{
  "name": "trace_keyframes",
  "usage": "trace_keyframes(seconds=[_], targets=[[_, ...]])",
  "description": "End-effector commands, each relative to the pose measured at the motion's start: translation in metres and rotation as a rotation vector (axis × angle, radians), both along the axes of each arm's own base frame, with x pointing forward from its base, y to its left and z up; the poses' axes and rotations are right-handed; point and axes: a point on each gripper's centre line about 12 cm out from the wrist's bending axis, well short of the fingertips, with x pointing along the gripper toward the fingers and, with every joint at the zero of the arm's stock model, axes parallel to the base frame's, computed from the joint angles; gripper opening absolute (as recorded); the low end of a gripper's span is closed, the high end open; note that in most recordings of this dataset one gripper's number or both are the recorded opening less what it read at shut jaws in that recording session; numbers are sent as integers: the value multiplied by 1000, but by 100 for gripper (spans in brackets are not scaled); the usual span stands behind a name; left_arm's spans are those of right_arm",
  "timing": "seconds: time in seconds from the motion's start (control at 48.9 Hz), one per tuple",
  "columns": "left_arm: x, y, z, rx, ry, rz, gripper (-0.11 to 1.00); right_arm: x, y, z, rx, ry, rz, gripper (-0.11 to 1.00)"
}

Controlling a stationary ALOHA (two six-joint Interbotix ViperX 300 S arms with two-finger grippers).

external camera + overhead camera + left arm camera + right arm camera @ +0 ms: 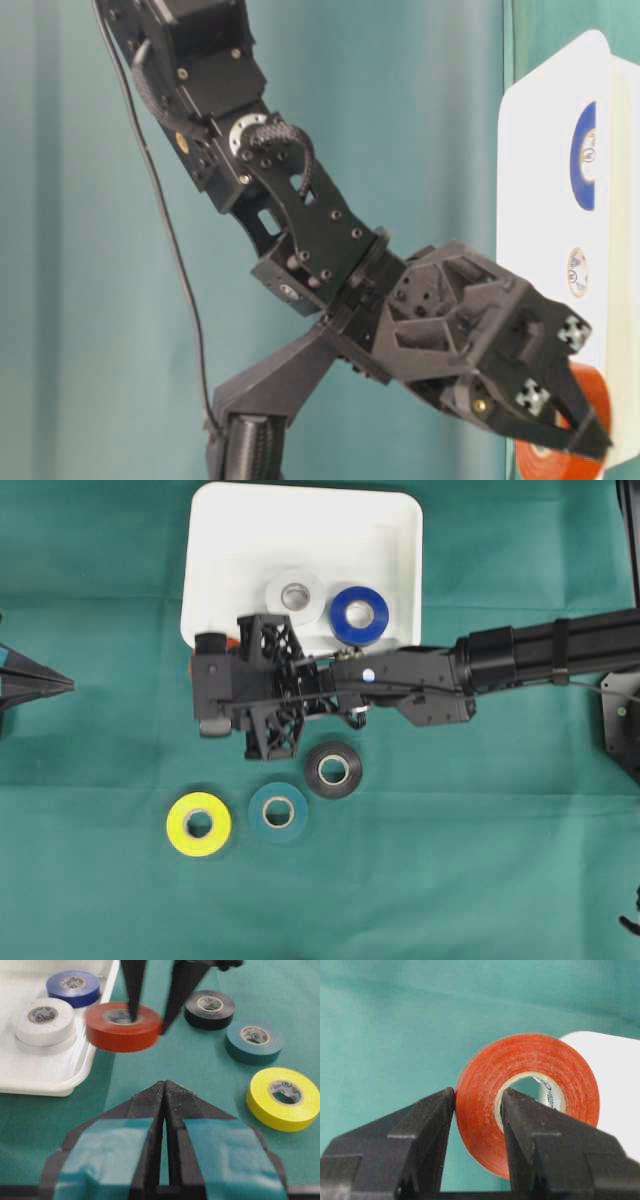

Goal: Put the tape into the white case with the right arm.
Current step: 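Lift the red roll and place it in the tray's left side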

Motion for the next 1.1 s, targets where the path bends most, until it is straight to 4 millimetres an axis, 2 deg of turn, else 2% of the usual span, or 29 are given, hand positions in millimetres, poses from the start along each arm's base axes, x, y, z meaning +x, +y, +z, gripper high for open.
trace_keyframes(seconds=[0.0,0.266,0.409,0.757,0.859,1.023,1.085], targets=[[1,0,3,-2,-5,3,1,3,-6,37,-29,-76,2,2],[1,0,4,-2,-6,3,1,-1,-47,39,-46,-77,-76,2],[1,0,4,-2,-6,3,1,-3,-63,39,-48,-71,-108,2],[1,0,3,-2,-5,3,1,-4,-71,39,-46,-77,-122,3],[1,0,4,-2,-6,3,1,-4,-70,37,-45,-77,-120,22],[1,0,3,-2,-5,3,1,-5,-70,35,-46,-71,-119,69],[1,0,4,-2,-6,3,1,-6,-70,34,-45,-68,-120,69]])
